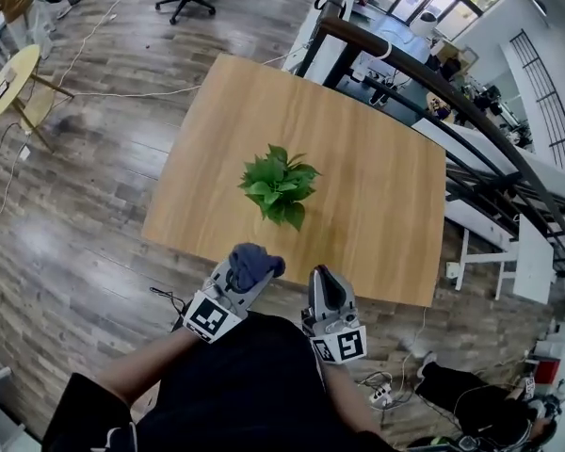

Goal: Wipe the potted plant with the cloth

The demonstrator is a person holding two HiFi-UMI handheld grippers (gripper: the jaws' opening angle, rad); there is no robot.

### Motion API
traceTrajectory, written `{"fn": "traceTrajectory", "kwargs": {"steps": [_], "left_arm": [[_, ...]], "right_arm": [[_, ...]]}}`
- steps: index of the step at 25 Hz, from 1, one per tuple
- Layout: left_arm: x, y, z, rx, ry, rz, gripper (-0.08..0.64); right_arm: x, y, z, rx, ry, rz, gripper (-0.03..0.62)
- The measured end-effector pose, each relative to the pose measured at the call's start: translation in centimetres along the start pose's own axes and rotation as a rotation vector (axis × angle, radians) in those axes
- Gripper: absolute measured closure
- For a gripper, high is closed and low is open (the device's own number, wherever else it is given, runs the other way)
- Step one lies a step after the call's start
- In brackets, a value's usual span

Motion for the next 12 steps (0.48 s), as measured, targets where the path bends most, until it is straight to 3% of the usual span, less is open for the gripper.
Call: {"fn": "traceTrajectory", "kwargs": {"steps": [5,8,12], "left_arm": [[-0.8,-1.2,-4.5,0.051,0.052,-0.039,0.465],[-1.7,-1.8,-6.5,0.133,0.137,-0.059,0.465],[-3.7,-2.2,-9.3,0.25,0.084,-0.056,0.465]], "right_arm": [[-2.4,-2.9,3.1,-0.033,0.017,-0.077,0.565],[-3.7,-3.4,5.9,-0.046,-0.005,-0.132,0.452],[-6.9,-4.4,8.7,0.032,0.013,-0.207,0.429]]}}
Point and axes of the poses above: the fingertips, and each gripper's own axes: y backward along the fingers, z to its right, x out of its top, the point moved 8 cm from there along y, backward along the fingers, and after that the axes turned 9 degrees about x, right-handed, at the moved point
